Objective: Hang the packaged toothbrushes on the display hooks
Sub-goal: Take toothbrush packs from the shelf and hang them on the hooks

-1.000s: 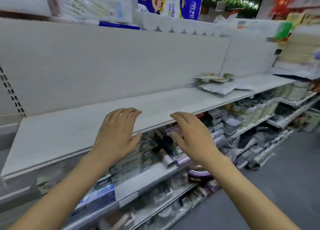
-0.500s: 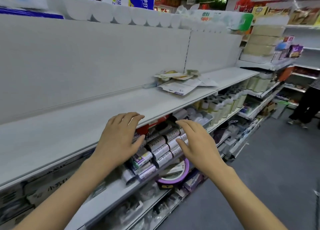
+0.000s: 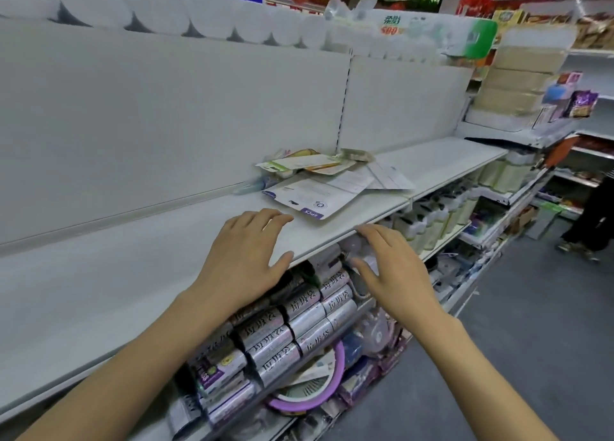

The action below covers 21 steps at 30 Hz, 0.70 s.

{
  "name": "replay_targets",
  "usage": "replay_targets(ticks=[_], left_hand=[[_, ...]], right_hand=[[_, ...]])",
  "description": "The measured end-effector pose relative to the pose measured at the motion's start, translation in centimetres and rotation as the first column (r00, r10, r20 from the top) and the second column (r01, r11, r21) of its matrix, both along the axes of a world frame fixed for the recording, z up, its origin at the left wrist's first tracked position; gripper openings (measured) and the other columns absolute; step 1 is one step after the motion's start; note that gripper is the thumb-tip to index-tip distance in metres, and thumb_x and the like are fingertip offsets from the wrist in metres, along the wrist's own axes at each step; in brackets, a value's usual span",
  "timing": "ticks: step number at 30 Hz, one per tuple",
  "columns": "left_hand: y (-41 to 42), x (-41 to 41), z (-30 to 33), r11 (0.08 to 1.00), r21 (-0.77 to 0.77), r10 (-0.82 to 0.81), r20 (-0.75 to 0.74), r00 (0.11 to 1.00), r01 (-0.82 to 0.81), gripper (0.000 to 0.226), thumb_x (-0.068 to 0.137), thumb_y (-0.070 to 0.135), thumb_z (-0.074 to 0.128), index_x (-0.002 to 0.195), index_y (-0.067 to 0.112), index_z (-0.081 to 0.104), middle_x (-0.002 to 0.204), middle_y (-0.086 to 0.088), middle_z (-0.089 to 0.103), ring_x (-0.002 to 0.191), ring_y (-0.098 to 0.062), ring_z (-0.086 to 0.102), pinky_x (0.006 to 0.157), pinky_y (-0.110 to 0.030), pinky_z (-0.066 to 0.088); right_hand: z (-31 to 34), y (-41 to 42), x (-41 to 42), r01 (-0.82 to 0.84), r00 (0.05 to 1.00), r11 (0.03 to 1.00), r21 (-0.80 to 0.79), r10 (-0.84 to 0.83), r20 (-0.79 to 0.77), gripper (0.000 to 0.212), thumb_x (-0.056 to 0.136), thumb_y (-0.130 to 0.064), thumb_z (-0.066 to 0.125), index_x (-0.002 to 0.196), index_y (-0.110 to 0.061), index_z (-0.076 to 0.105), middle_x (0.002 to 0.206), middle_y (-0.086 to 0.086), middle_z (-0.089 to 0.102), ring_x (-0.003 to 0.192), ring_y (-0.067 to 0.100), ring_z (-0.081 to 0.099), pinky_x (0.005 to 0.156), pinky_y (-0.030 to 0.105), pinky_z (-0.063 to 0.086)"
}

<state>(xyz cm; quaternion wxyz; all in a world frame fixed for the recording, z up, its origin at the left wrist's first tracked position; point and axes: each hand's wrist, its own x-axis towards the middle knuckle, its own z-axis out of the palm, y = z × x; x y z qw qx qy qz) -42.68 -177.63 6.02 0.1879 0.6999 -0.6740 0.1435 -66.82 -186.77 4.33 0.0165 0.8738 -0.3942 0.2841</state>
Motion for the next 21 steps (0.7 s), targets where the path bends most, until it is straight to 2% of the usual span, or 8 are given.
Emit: replay_targets(ticks=[5,14,18,21], left_hand=[[-4.7,-1.4,0.1,0.999,0.034,0.037,-0.002,0.999,-0.037,0.059,0.088,0.052,0.044,0.142,0.028,0.046,0.14,0.006,0.052,0.125,-0.021,0.05,0.105,-0.04,0.04],[-13.9,-5.3,-0.1,0.98,0.048,0.197,-0.053,0.979,-0.195,0.067,0.08,0.058,0.046,0.141,0.03,0.048,0.144,0.009,0.05,0.129,-0.019,0.049,0.107,-0.038,0.041],[-17.0,-5.8,-0.3,0.947,0.146,0.287,0.014,0.958,-0.286,0.072,0.081,0.041,0.063,0.148,0.028,0.041,0.154,0.006,0.042,0.14,-0.022,0.04,0.113,-0.039,0.034],[-18.4,-6.5,-0.5,0.918,0.195,0.354,-0.006,0.935,-0.346,0.068,0.086,0.028,0.058,0.15,0.03,0.036,0.155,0.011,0.039,0.141,-0.017,0.038,0.112,-0.036,0.034]], right_hand=[[0.2,-6.3,-0.9,-0.055,0.998,0.998,0.033,0.055,0.01,0.052,0.096,-0.026,0.063,0.145,-0.016,0.048,0.142,0.001,0.053,0.133,0.021,0.045,0.11,0.033,0.037],[1.0,-20.3,-1.1,-0.255,0.967,0.966,0.043,0.255,0.003,0.049,0.098,-0.026,0.059,0.145,-0.018,0.047,0.144,-0.001,0.051,0.133,0.02,0.044,0.105,0.035,0.041],[2.2,-25.3,-0.3,-0.339,0.941,0.939,0.047,0.34,0.005,0.058,0.089,-0.003,0.057,0.144,-0.017,0.048,0.144,0.001,0.051,0.131,0.02,0.043,0.098,0.029,0.041],[2.6,-28.1,1.0,-0.388,0.922,0.92,0.055,0.387,0.022,0.062,0.084,0.004,0.055,0.143,-0.015,0.05,0.144,0.002,0.052,0.131,0.022,0.045,0.095,0.032,0.044]])
